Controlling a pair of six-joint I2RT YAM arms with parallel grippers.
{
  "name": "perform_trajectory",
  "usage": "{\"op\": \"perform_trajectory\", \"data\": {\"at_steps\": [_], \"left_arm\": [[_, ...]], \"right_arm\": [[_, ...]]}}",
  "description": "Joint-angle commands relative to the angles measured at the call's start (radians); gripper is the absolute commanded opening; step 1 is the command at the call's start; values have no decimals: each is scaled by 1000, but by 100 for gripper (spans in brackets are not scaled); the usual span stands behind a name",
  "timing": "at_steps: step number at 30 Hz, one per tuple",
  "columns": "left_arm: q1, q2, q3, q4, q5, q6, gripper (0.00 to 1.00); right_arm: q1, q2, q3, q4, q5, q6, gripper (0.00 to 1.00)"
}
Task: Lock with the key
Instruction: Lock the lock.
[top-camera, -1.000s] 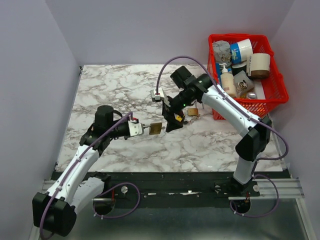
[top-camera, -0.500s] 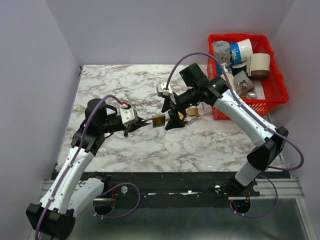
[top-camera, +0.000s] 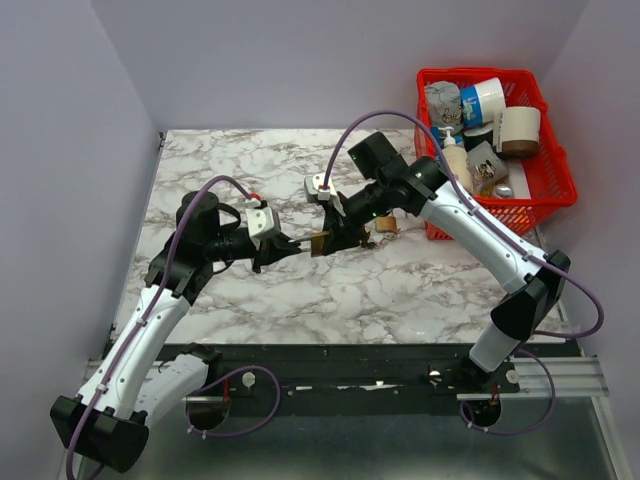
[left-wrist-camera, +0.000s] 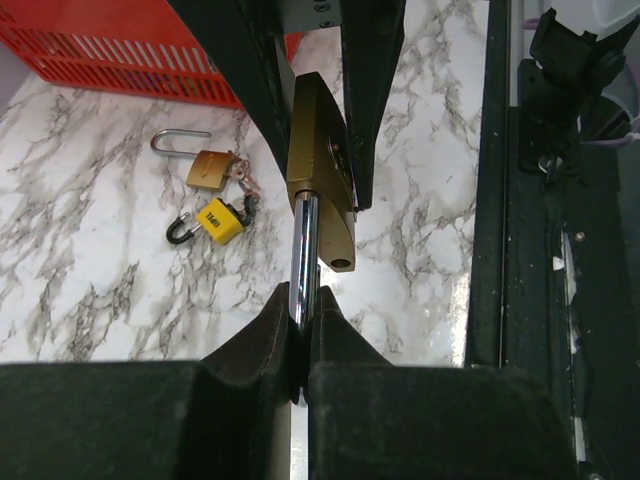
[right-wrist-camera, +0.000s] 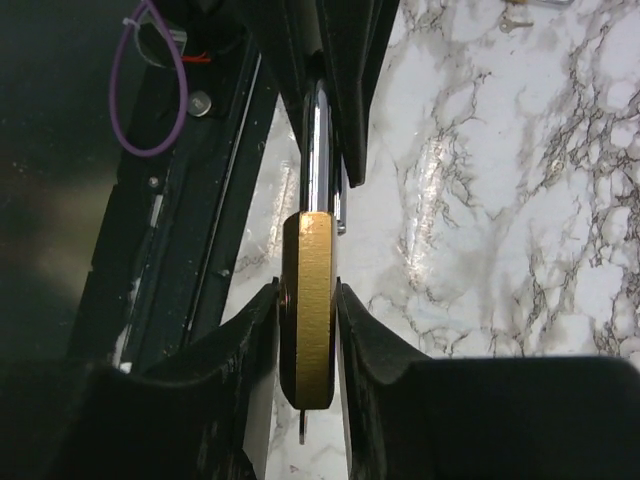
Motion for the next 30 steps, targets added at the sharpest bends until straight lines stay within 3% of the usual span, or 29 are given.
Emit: {"op": "perform_trajectory", "data": {"at_steps": [1,6,7,30], "left_arm": [[-9,-8,44,96,24,-77,0],[-12,1,42,140,18,-136,0],[-12,4,39,148,18,-144,0],[-55,53,-5,353,-5,-397,0]], "right_arm": [[10,22,35,-16,-36,-5,27],[12,25,39,-9,-47,15,2],[12,25,39,-4,-48,15,1],[53,2,1,183,-70,141,1]]}}
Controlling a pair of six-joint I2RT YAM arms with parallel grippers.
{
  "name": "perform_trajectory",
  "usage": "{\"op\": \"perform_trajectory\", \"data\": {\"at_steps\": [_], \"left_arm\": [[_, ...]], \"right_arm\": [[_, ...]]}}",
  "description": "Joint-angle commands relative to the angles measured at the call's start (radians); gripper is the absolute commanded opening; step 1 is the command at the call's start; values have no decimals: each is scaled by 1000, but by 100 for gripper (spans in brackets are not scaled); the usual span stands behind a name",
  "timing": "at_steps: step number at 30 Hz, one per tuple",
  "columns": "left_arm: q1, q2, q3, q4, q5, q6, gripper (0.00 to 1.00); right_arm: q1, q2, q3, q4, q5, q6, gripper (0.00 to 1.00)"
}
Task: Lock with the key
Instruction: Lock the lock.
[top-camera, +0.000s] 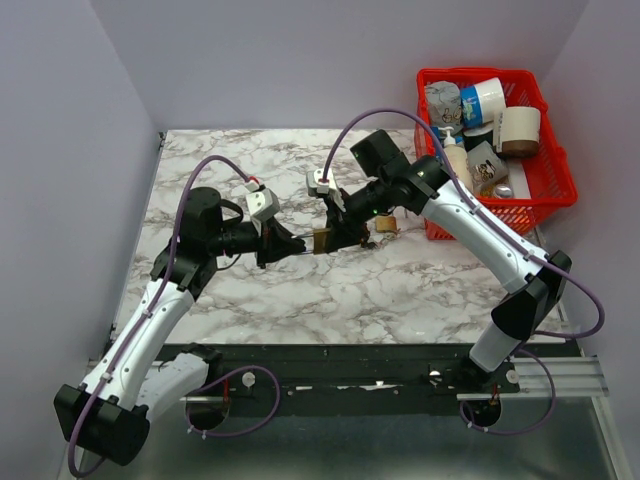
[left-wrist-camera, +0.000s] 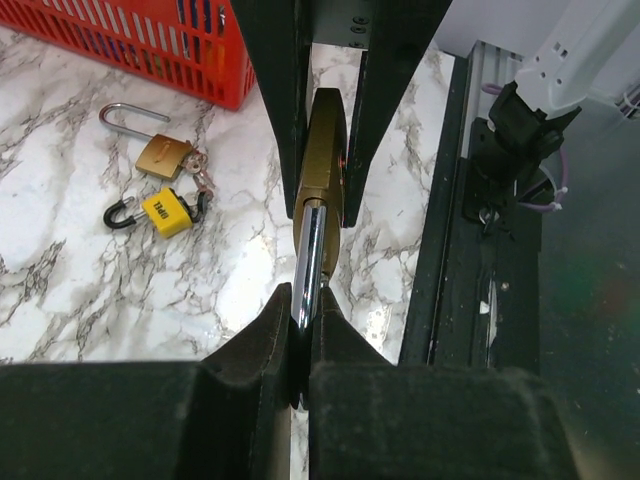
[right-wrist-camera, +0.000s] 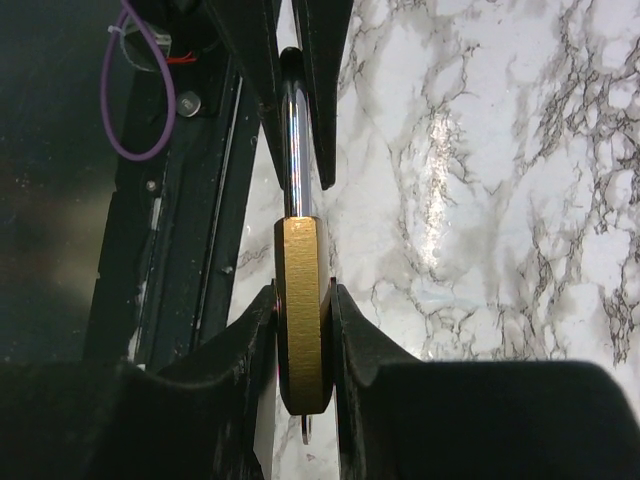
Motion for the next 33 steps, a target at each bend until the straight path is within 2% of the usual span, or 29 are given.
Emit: {"op": "perform_trajectory", "data": {"at_steps": [1,19,27,29,33], "left_arm": [[-50,10,-3,271,-10,-113,0],[-150,69,-103,562,-26,-259,0],[-213,72,-123,635,-53,-285,0],[-216,76,-118,632,-58,-285,0],[-186,50,-77,451,-87,-223,0]], "right_arm": [[62,-4,-7,179,-111,61,1],[107,23,22,302,-163,139,1],[119,38,33,342,-177,162,1],[120,38,31,348,-176,174,1],[105,13,-1,348,-145,188,1]]}}
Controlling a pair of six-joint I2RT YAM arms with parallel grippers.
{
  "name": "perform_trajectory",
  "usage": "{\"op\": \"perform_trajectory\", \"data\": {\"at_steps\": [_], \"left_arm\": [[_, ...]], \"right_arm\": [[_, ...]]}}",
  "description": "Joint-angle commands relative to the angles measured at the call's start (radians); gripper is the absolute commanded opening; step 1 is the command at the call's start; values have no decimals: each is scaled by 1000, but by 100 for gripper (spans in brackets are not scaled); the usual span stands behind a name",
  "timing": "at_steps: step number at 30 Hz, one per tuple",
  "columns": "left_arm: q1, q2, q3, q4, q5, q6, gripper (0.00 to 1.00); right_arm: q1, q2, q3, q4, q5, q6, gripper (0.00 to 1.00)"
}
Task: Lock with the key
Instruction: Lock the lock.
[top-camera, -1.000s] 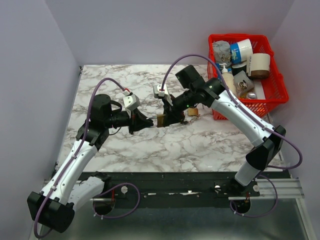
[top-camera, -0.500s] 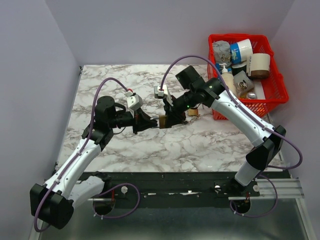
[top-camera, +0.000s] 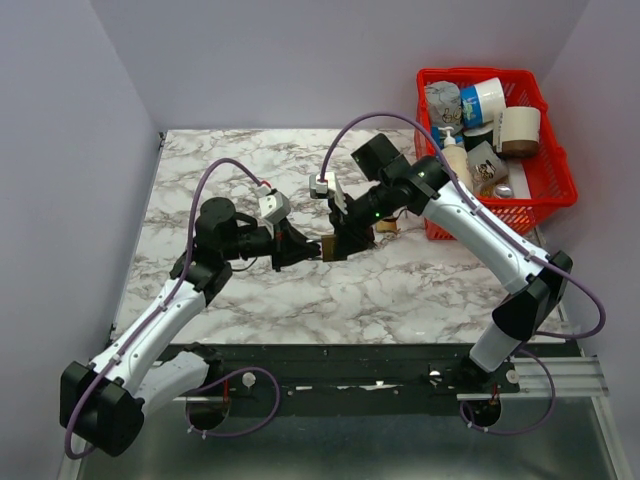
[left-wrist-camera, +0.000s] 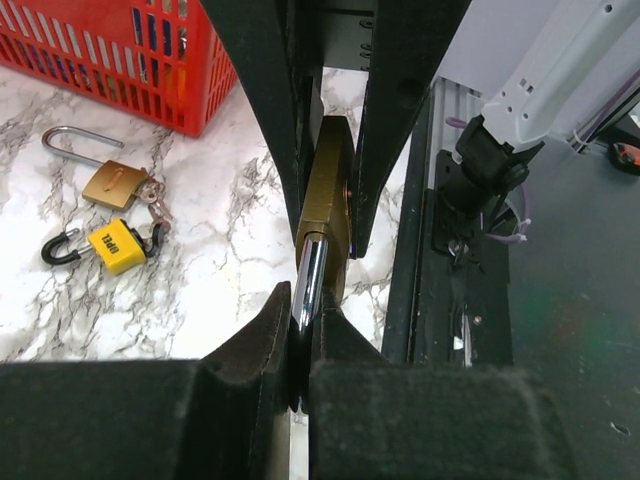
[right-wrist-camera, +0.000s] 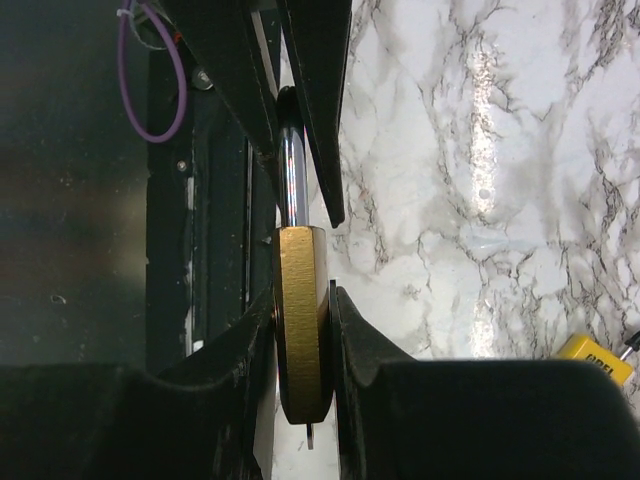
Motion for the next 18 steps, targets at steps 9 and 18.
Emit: {"op": "perform_trajectory", "data": {"at_steps": [9,18], "left_arm": [[246,-73,154,-184,-100,-45,44],[341,11,333,-395,-503,-427,99]], "right_arm": [[-50,-96,-197,629,-102,216,1],[-71,-116,-282,964,146,406,1]]}}
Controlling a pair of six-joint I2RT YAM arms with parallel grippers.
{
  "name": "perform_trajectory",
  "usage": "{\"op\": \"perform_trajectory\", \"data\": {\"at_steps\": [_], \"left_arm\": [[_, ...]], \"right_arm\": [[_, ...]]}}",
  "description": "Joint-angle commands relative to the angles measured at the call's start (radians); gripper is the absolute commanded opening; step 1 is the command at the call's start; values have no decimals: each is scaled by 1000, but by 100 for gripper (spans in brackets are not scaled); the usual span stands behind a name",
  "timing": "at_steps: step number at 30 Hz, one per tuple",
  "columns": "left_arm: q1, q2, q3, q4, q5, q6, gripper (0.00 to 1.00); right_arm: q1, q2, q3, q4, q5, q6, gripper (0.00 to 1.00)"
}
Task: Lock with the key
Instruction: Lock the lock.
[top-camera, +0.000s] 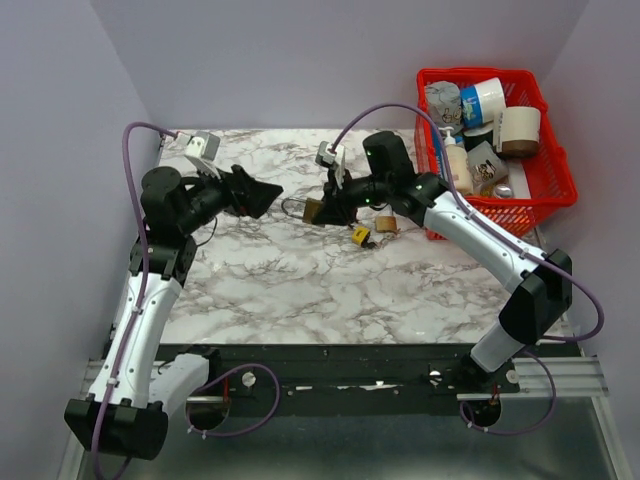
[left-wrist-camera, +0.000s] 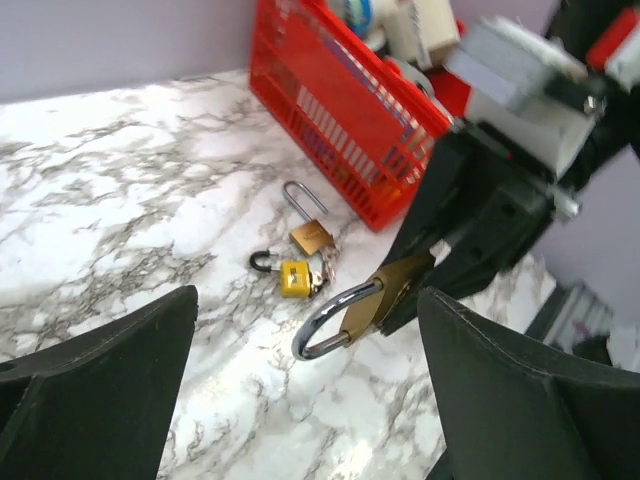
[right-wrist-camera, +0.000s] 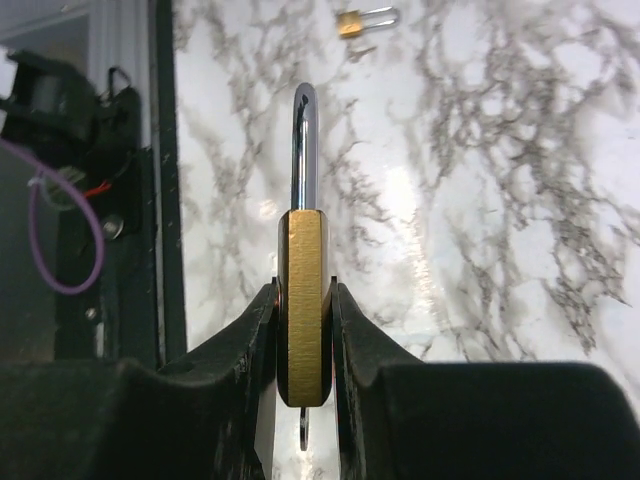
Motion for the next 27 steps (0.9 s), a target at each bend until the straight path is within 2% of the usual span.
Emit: {"op": "perform_trajectory", "data": {"at_steps": [1,2,3,4,6,8,13,18,27], "left_arm": [[30,86,102,-188,-209,-268,99],[37,103,111,-188,-132,-303,99],[38,114,110,-175,-121,-342,99],[38,115,101,-155,-121,-441,99],[38,97,29,-40,-157,-546,99],[37,91,-10,6,-168,-644,99],[32,111,-21,71,-191,-730,99],[-25,69,-126,232,-266,-831,99],[-48,62,-179,269,-307,-884,99]], "right_arm": [[0,-67,-54,383,163,161,1],[5,-60,-54,415,215,204,1],[8,-52,-45,455,244,224,1],[13,-41,-25,467,275,241,1],[32,-18,-9,519,359,293,1],[58,-13,-11,555,420,322,1],[108,14,-8,622,465,356,1],[131,43,15,642,482,396,1],[160,68,29,658,496,396,1]]}}
